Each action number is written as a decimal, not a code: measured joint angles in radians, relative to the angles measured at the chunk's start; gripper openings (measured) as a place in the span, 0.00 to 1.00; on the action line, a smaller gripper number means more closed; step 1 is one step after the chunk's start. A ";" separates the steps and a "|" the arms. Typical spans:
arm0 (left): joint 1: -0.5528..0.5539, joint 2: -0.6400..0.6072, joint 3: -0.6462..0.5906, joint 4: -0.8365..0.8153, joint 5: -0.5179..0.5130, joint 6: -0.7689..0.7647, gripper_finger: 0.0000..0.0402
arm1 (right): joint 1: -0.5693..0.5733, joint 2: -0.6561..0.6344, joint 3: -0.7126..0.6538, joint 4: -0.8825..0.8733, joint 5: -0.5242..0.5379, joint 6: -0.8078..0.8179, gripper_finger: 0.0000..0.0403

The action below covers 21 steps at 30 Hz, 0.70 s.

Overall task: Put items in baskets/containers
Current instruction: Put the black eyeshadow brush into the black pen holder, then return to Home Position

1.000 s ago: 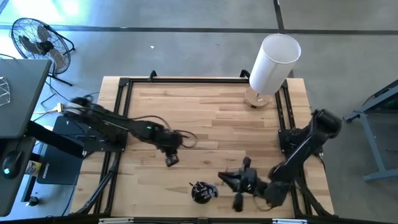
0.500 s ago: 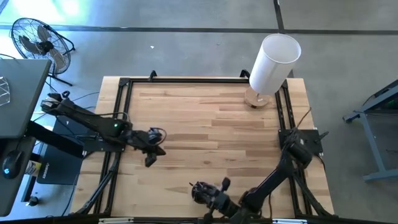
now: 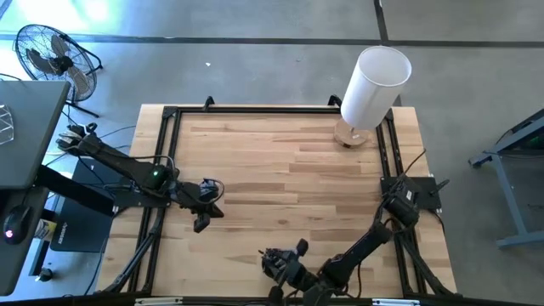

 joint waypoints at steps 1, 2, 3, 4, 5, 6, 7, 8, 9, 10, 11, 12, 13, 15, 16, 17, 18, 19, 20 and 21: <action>0.000 0.000 0.000 0.000 0.002 0.000 0.00 | 0.000 -0.011 0.000 0.000 0.002 -0.016 0.29; 0.000 0.000 0.000 0.001 0.003 0.000 0.00 | 0.001 -0.025 0.000 0.001 0.007 -0.040 0.31; 0.000 0.000 0.000 0.002 0.003 0.000 0.00 | 0.001 -0.041 0.000 0.002 0.016 -0.066 0.32; 0.000 0.000 0.000 0.000 0.003 0.001 0.00 | 0.002 -0.060 0.000 0.001 0.025 -0.090 0.33; 0.000 0.000 0.000 -0.001 0.003 0.004 0.00 | 0.002 -0.077 0.000 0.001 0.036 -0.108 0.34; 0.000 0.000 0.000 -0.001 0.003 0.012 0.00 | 0.002 -0.096 0.000 0.002 0.052 -0.126 0.35; 0.000 0.000 0.000 -0.006 -0.006 0.033 0.00 | 0.003 -0.116 0.000 -0.003 0.073 -0.136 0.35; 0.000 0.000 0.000 -0.011 -0.017 0.067 0.00 | 0.003 -0.138 0.000 -0.018 0.088 -0.146 0.34; 0.000 0.002 0.000 -0.010 -0.030 0.109 0.00 | 0.002 -0.161 0.000 -0.043 0.090 -0.152 0.33; 0.001 0.005 0.000 -0.006 -0.034 0.150 0.00 | 0.001 -0.185 0.000 -0.082 0.076 -0.153 0.31; 0.001 0.007 0.000 -0.005 -0.035 0.187 0.00 | -0.003 -0.211 0.000 -0.140 0.045 -0.145 0.28; 0.001 0.009 0.000 -0.006 -0.036 0.221 0.00 | -0.007 -0.233 0.000 -0.218 0.000 -0.114 0.24; 0.001 0.011 0.000 -0.007 -0.039 0.260 0.00 | -0.012 -0.255 0.000 -0.307 -0.052 -0.059 0.19; 0.001 0.011 0.000 -0.008 -0.059 0.335 0.00 | -0.026 -0.298 0.000 -0.538 -0.165 0.096 0.07; 0.001 0.011 0.000 -0.006 -0.068 0.356 0.00 | -0.034 -0.317 0.000 -0.665 -0.227 0.188 0.04; 0.001 0.011 0.000 -0.005 -0.084 0.364 0.00 | -0.039 -0.335 0.000 -0.783 -0.285 0.272 0.02; 0.001 0.011 0.000 -0.006 -0.099 0.366 0.00 | -0.042 -0.351 0.000 -0.894 -0.332 0.367 0.03; 0.001 0.011 0.000 -0.004 -0.118 0.368 0.00 | -0.043 -0.362 0.000 -0.989 -0.368 0.471 0.04; 0.001 0.011 0.000 0.000 -0.133 0.368 0.00 | -0.043 -0.371 0.000 -1.068 -0.390 0.556 0.05; 0.001 0.011 0.000 0.003 -0.141 0.373 0.00 | -0.043 -0.377 0.000 -1.139 -0.399 0.612 0.04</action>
